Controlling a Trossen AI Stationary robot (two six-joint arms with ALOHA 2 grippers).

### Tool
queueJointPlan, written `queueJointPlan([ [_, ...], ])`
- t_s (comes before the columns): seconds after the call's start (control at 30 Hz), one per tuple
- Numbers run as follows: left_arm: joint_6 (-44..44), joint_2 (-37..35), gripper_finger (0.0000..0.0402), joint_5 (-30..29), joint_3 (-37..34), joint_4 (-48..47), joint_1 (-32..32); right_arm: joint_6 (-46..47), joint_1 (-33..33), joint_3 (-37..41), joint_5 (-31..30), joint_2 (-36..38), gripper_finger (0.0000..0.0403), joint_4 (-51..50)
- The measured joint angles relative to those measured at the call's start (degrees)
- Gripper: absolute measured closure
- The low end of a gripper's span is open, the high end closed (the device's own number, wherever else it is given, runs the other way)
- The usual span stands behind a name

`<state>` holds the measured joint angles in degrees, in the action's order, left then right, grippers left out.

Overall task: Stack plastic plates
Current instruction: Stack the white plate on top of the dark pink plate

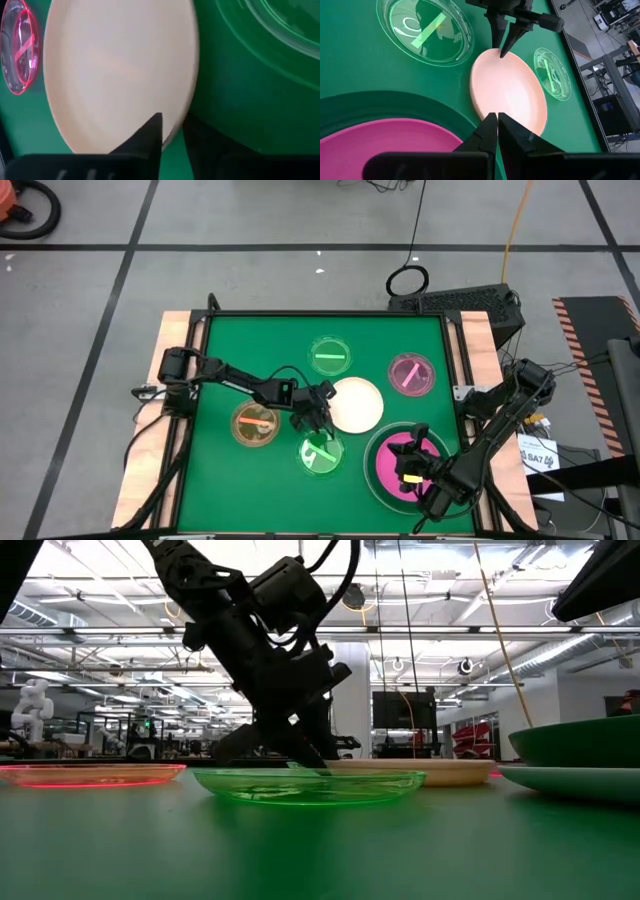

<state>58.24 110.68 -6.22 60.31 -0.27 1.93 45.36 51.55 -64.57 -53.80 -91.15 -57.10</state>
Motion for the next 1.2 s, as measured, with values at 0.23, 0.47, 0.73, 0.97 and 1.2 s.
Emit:
queueJointPlan([
  [0.23, 0.1, 0.0, 0.0371, 0.0, 0.0, 0.0, 0.0, 0.0, -0.1, 0.0, 0.0, 0.0, 0.0392, 0.0],
  [0.47, 0.2, 0.1, 0.0387, 0.1, 0.0, 0.4, 0.0, 0.0, -0.2, 0.0, 0.0, 0.0, 0.0392, 0.0],
  [0.73, 2.3, 0.1, 0.0389, 0.1, 0.0, 4.2, 0.3, 0.0, -0.2, 0.0, -0.3, 0.0, 0.0392, 0.0],
  [0.97, 2.1, 0.0, 0.0390, 0.1, 3.5, 3.3, 2.1, 1.8, -2.0, 0.0, -3.0, 0.0, 0.0392, 0.1],
  [1.2, 1.1, 0.0, 0.0390, 0.1, 9.5, -1.1, 4.2, 1.9, -3.0, 0.0, -3.0, 0.0, 0.0392, 0.8],
])
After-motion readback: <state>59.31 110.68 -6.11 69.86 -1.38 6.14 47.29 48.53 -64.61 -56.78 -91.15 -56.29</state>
